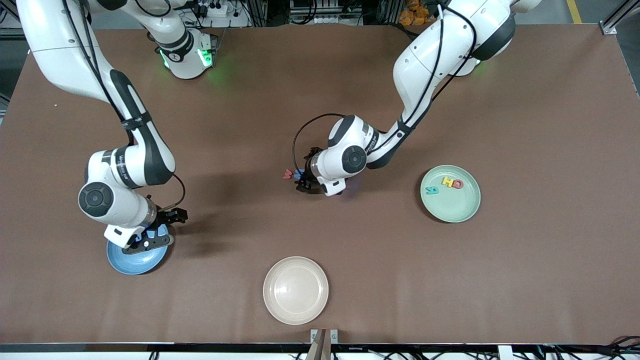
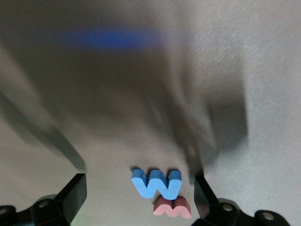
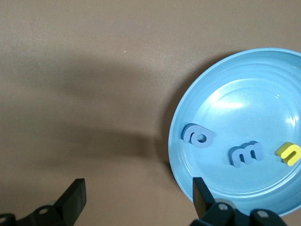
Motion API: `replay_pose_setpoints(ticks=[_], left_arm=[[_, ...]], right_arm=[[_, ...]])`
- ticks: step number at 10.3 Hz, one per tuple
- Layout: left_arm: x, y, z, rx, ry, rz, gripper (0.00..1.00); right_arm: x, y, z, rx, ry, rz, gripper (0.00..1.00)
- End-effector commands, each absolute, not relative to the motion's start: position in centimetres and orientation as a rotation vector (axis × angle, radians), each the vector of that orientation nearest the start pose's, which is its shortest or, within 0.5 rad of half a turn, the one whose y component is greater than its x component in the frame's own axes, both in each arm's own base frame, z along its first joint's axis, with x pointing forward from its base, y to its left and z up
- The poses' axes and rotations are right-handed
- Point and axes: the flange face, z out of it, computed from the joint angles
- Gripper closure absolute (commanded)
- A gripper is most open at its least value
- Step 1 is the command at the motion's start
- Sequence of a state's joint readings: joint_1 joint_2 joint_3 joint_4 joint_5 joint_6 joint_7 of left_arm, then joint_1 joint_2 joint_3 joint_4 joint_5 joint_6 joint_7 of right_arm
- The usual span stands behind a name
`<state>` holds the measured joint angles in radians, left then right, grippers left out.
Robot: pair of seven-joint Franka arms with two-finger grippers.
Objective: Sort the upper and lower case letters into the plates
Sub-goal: 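Lower the left gripper onto the blue W and grasp it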
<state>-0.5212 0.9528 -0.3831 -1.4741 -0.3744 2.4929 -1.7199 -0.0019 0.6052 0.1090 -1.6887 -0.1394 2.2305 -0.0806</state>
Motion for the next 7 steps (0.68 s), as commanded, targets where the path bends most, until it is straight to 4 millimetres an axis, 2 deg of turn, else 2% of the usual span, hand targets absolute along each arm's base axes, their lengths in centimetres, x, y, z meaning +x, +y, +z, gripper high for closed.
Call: replay_pose_setpoints(ticks=[1, 3, 6, 7], left_arm=[[48.37, -54.40, 14.08, -2.546, -2.029, 0.865, 0.00], [48.40, -54.42, 14.19, -2.546, -2.031, 0.865, 0.07], [47.91, -54.95, 14.24, -2.591, -1.997, 0.851, 0.32], [47.89, -54.97, 14.22, -2.595, -1.993, 0.847, 0.33]], right_arm=[[66.90, 6.37, 24.41, -3.158, -0.444, 0.080, 0.00], [66.94, 6.48, 24.47, -3.157, -0.442, 0.077, 0.00], [66.99, 6.59, 24.55, -3.157, -0.445, 0.072, 0.00], [67.06, 6.69, 24.67, -3.157, -0.447, 0.070, 0.00]])
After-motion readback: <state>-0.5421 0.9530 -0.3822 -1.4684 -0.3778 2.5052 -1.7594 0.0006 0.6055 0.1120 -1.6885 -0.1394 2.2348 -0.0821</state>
